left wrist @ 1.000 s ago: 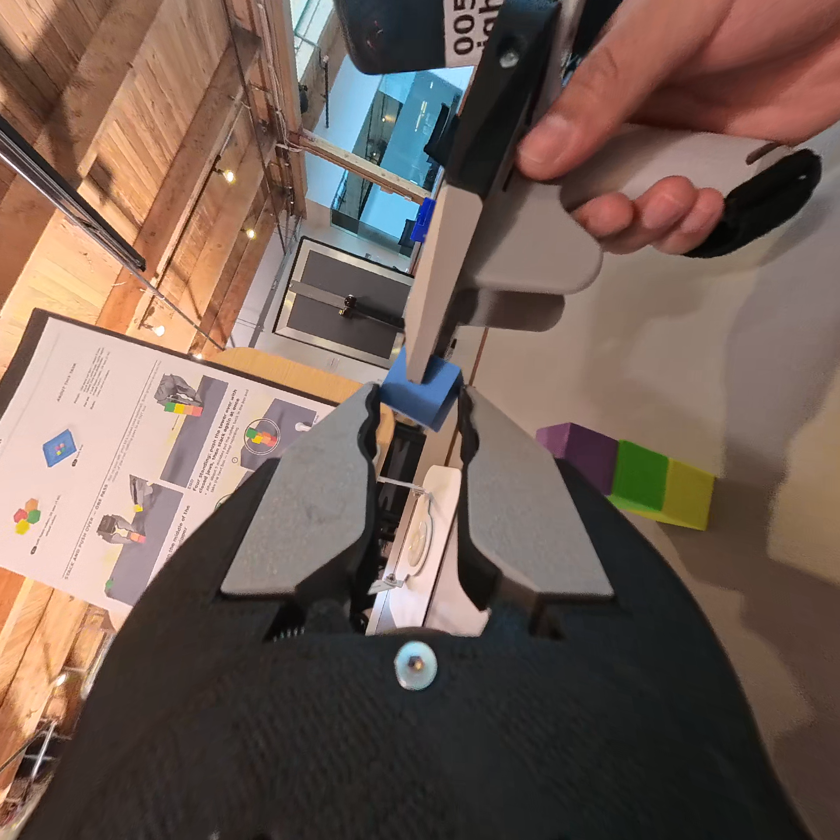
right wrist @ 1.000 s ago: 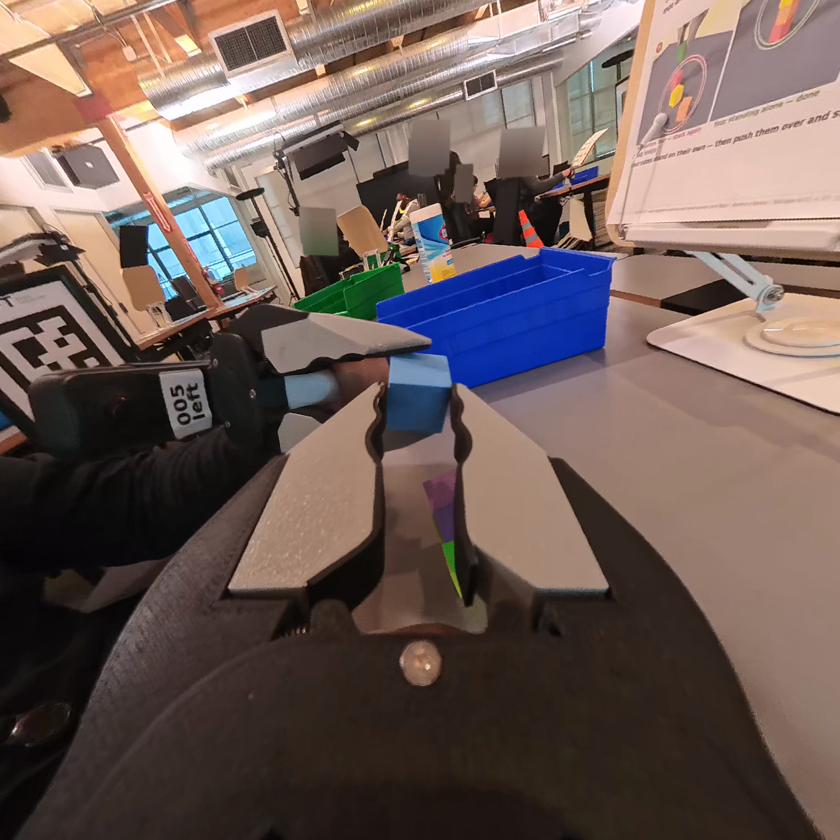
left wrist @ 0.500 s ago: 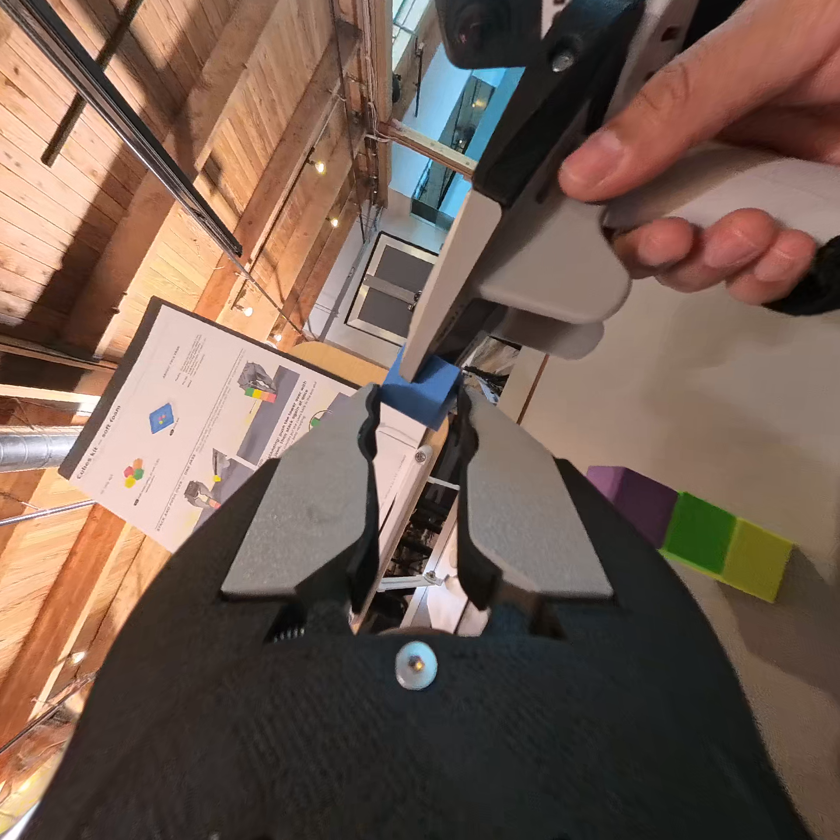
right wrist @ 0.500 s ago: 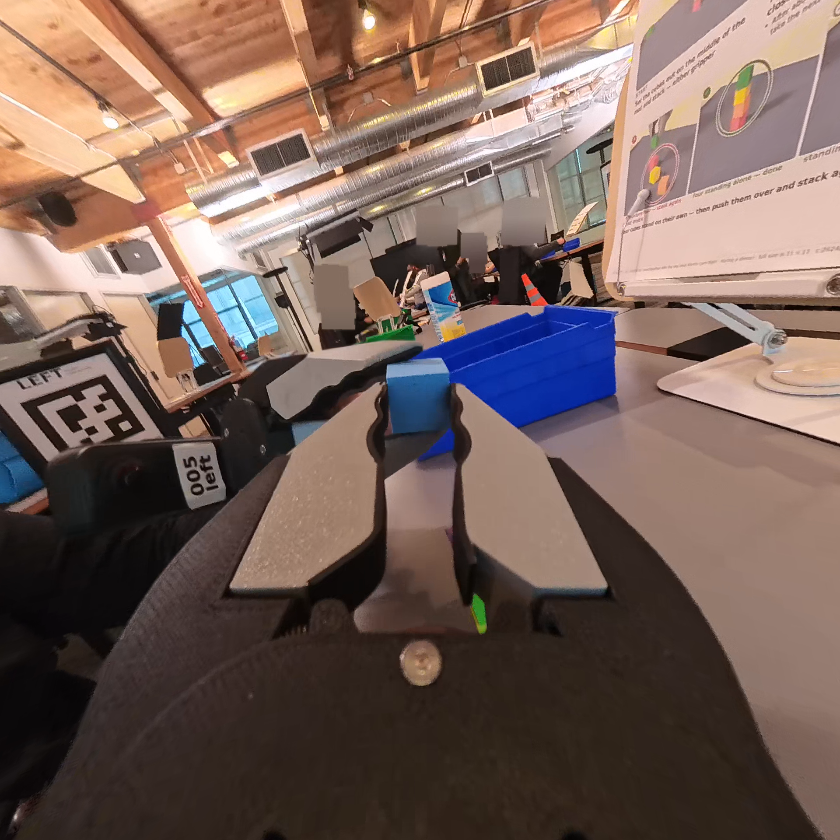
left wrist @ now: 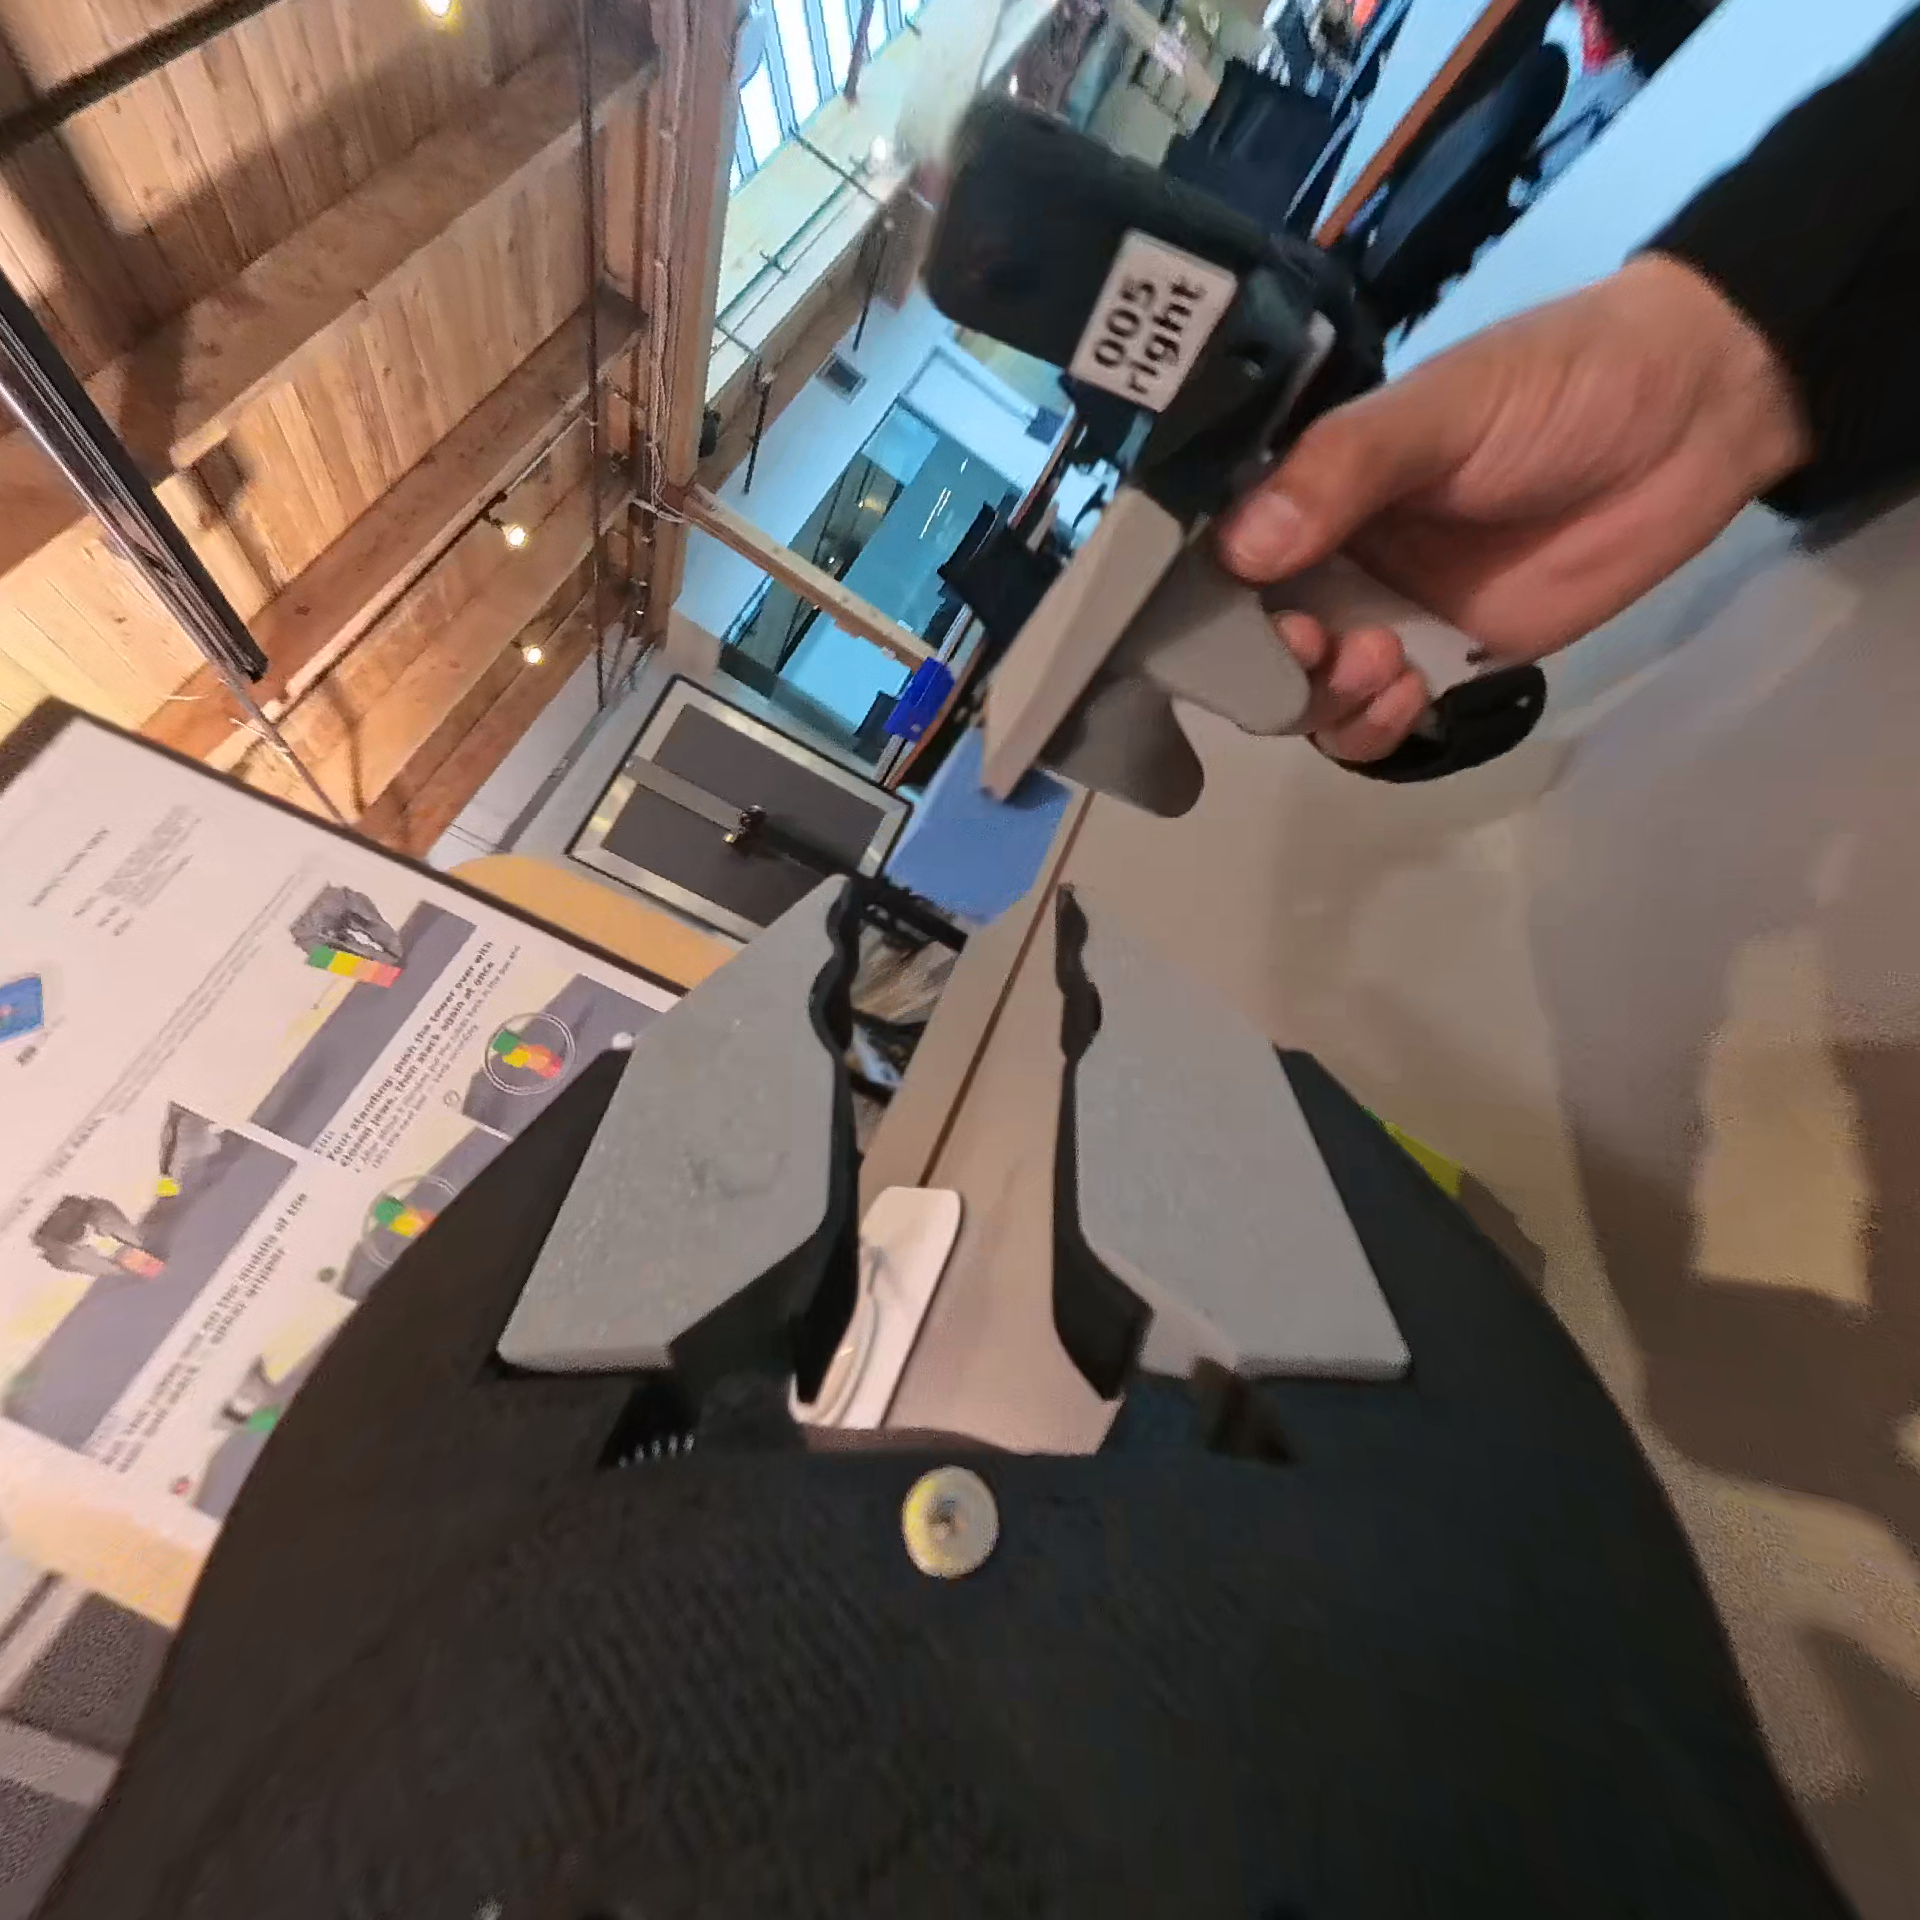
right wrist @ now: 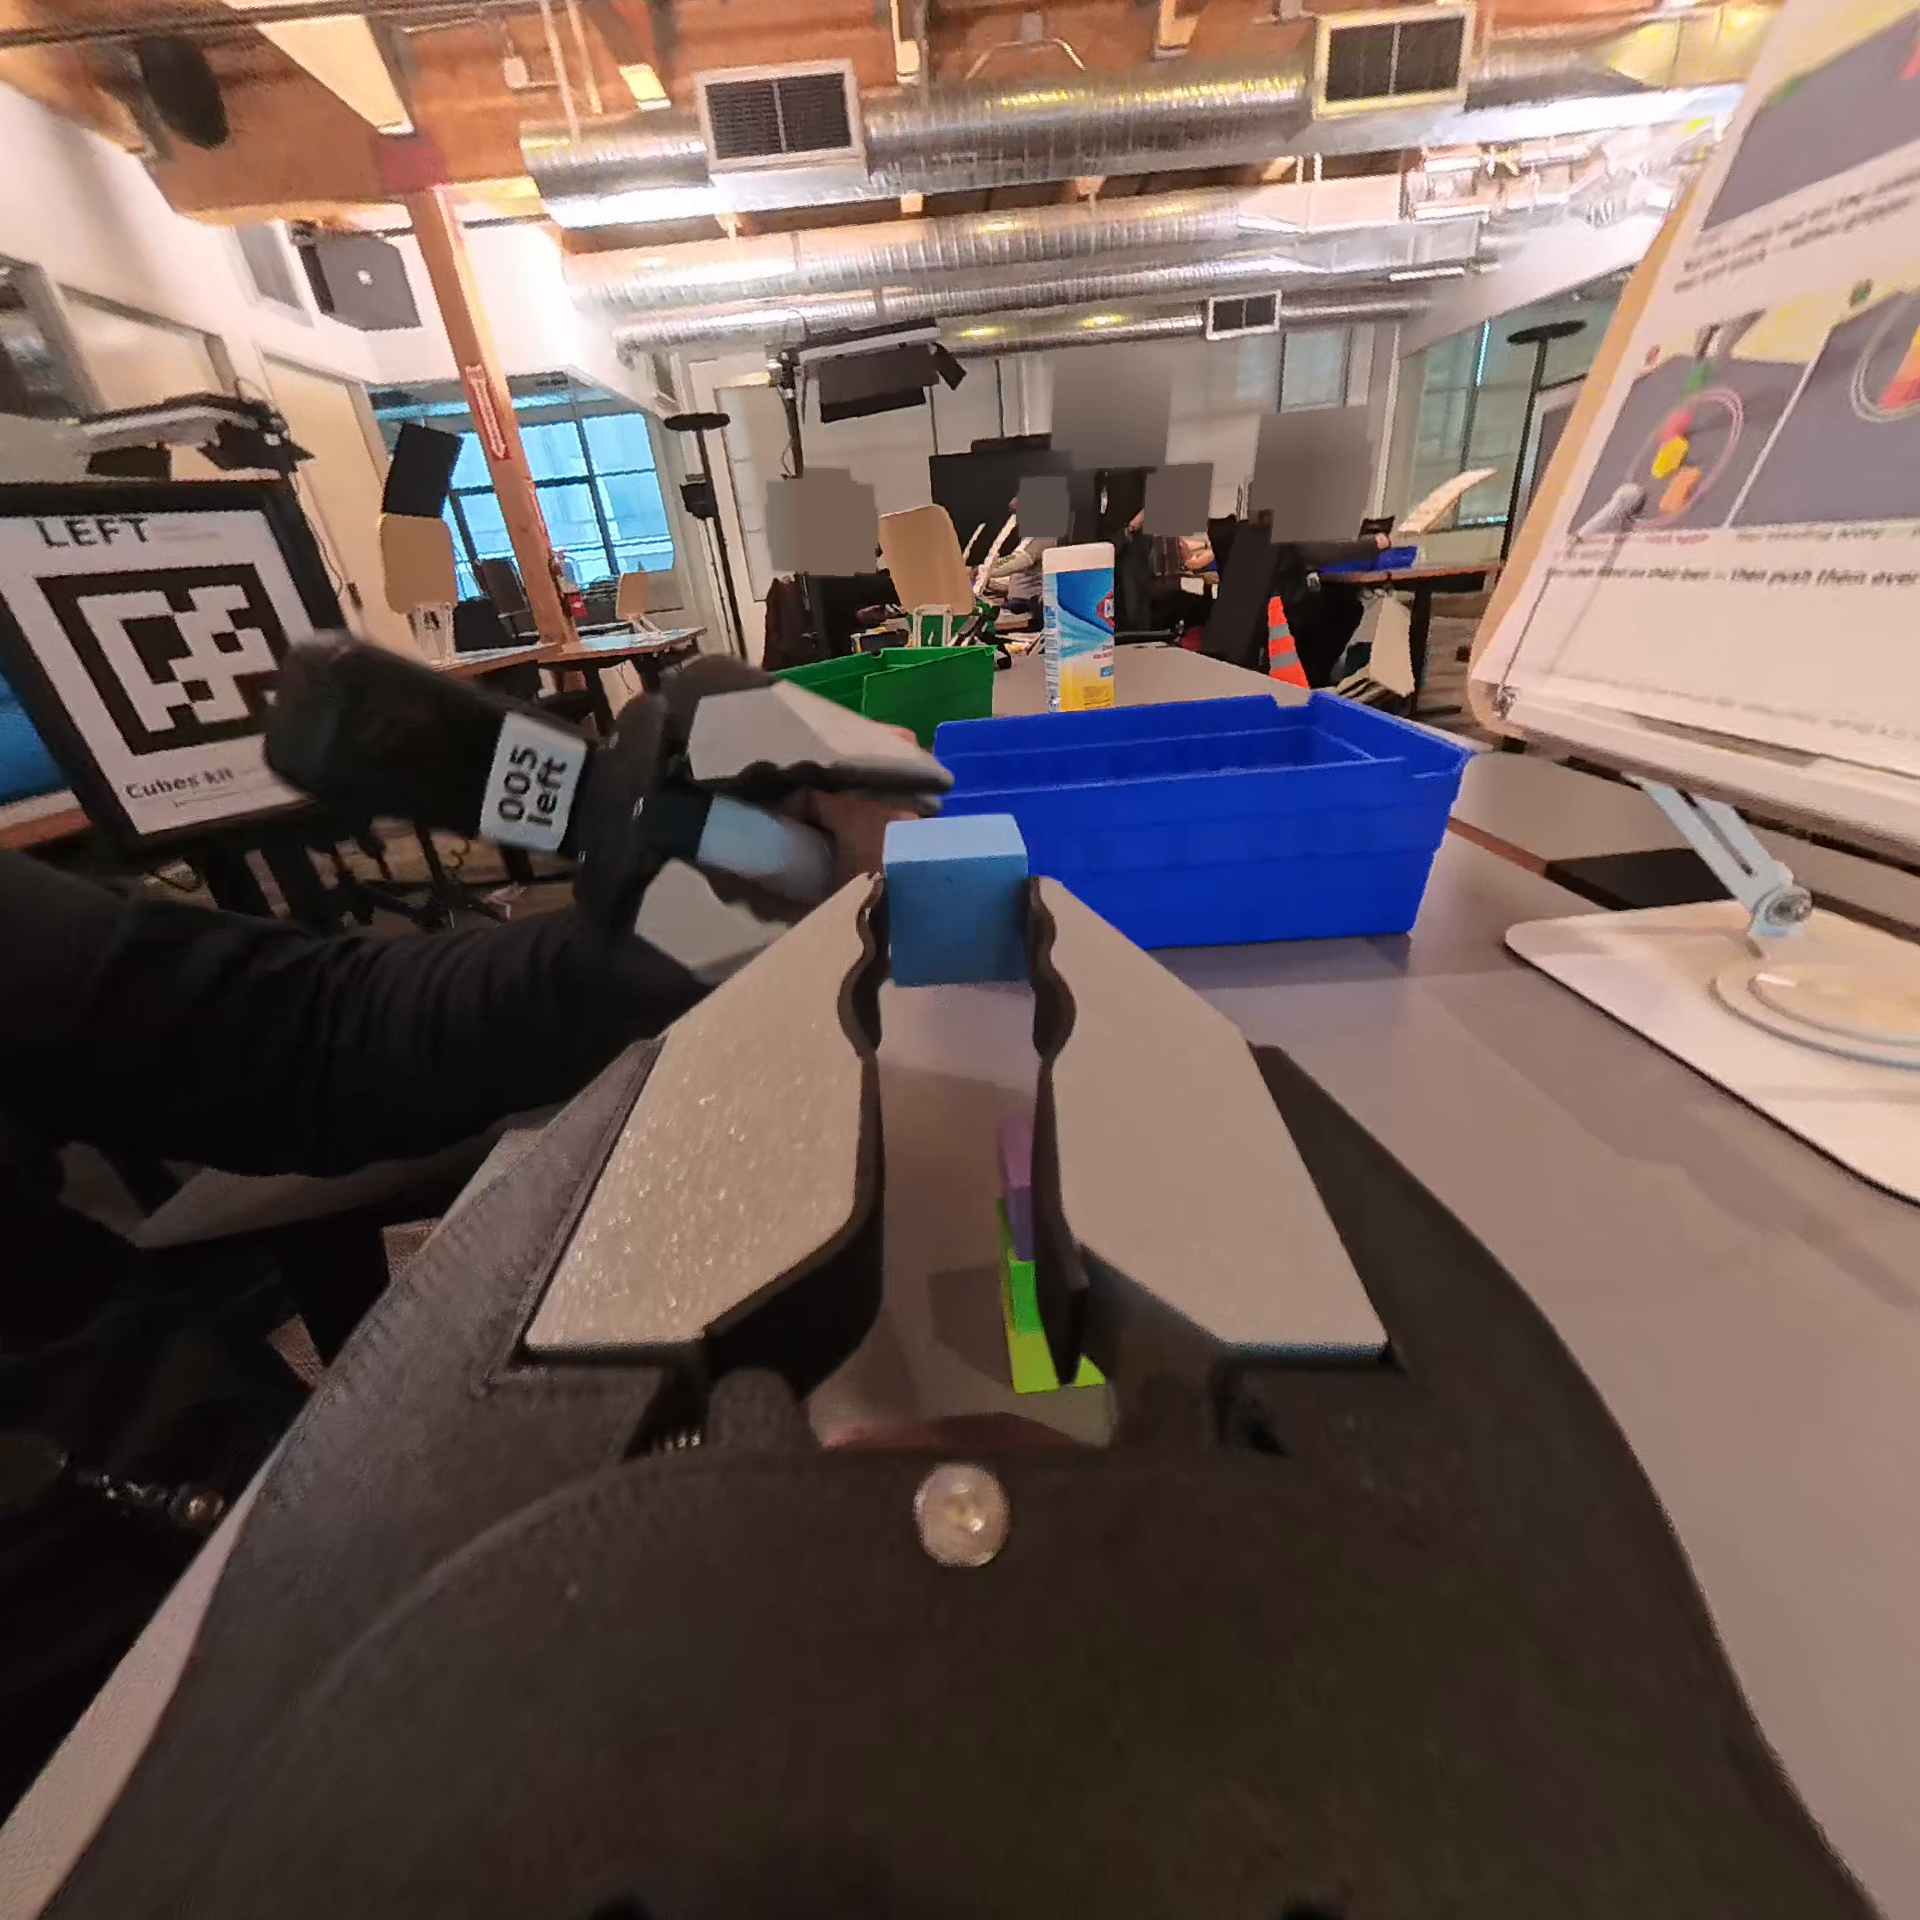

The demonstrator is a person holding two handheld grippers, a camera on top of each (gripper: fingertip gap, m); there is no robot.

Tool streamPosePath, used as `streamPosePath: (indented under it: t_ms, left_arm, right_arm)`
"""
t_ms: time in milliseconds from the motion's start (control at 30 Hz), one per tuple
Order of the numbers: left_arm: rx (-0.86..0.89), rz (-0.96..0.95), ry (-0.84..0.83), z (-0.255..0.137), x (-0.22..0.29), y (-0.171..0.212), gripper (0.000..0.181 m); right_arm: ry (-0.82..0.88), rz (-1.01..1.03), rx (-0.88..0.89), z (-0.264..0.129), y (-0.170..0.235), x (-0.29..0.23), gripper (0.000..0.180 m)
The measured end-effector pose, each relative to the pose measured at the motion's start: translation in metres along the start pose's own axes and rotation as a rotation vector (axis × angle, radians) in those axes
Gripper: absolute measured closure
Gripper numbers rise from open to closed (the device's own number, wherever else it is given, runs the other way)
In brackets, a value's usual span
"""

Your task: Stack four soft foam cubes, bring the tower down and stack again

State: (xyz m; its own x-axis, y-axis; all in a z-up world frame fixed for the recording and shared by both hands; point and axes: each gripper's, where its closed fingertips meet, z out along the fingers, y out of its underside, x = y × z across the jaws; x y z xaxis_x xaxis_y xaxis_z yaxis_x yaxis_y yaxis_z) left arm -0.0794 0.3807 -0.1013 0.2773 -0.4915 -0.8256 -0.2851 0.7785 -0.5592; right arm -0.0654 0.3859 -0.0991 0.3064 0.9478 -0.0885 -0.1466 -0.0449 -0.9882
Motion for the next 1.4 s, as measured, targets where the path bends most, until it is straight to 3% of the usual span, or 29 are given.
streamPosePath:
  t_ms: [233, 467, 633, 833, 1400]
  left_arm:
    - [0.081, -0.502, -0.036, -0.019, -0.048, 0.023, 0.160]
    - [-0.287, -0.734, -0.011, 0.001, -0.029, 0.095, 0.152]
    - [-0.404, -0.756, 0.026, 0.005, -0.012, 0.111, 0.149]
    - [-0.511, -0.657, 0.034, 0.005, -0.001, 0.126, 0.148]
    - [-0.533, -0.666, 0.038, 0.005, 0.001, 0.131, 0.146]
  right_arm:
    - [-0.138, -0.027, -0.046, -0.002, 0.015, -0.005, 0.157]
    - [-0.153, -0.025, -0.122, 0.008, 0.043, 0.011, 0.156]
    - [-0.113, -0.023, -0.132, 0.010, 0.047, 0.022, 0.157]
    - [-0.105, -0.026, -0.145, 0.011, 0.049, 0.025, 0.157]
    - [-0.111, -0.045, -0.213, 0.015, 0.060, 0.021, 0.156]
